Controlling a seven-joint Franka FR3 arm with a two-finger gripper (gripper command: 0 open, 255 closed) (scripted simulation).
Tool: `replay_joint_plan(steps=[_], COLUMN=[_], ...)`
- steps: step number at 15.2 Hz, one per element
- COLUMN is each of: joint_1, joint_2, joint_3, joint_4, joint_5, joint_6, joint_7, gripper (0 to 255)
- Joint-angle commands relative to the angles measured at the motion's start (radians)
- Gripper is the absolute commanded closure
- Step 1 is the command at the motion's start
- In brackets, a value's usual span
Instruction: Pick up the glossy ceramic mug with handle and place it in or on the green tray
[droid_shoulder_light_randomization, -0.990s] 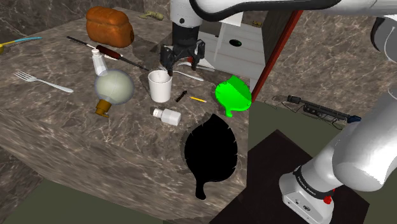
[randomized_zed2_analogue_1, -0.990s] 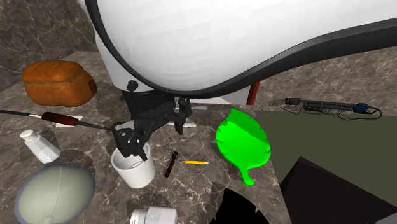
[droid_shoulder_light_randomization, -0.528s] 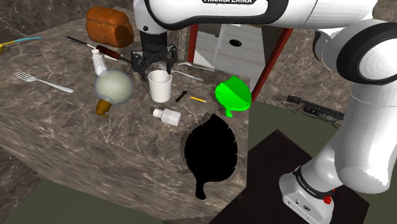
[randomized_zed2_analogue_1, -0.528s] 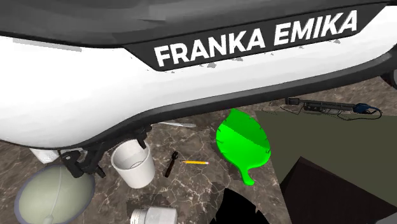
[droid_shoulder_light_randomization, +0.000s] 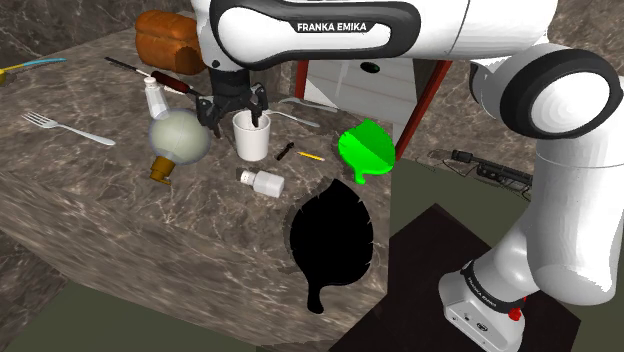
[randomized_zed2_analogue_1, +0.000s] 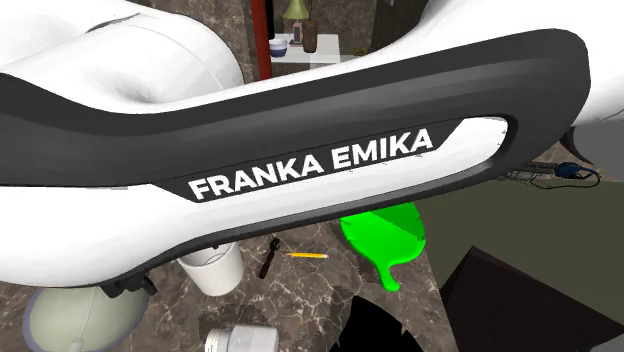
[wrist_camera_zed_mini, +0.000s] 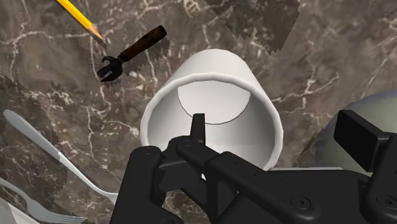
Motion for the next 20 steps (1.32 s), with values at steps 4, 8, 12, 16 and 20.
replay_joint_plan(steps=[4,8,12,16,20], joint_1=[-0.006,-0.006,-0.006,-0.006,-0.004], joint_2=[-0.002,-0.002,-0.002,-0.002,-0.002], joint_3=[-0.001,-0.001,-0.001,-0.001,0.000], joint_4=[-0.038,-0.038,-0.038,-0.038,-0.025], joint_5=[-0.001,-0.001,-0.001,-0.001,0.000], joint_6=[0.036,0.036,0.036,0.036,0.023], joint_7=[0.003,0.003,0.003,0.003,0.001], gripper=[0,0,255,255,255])
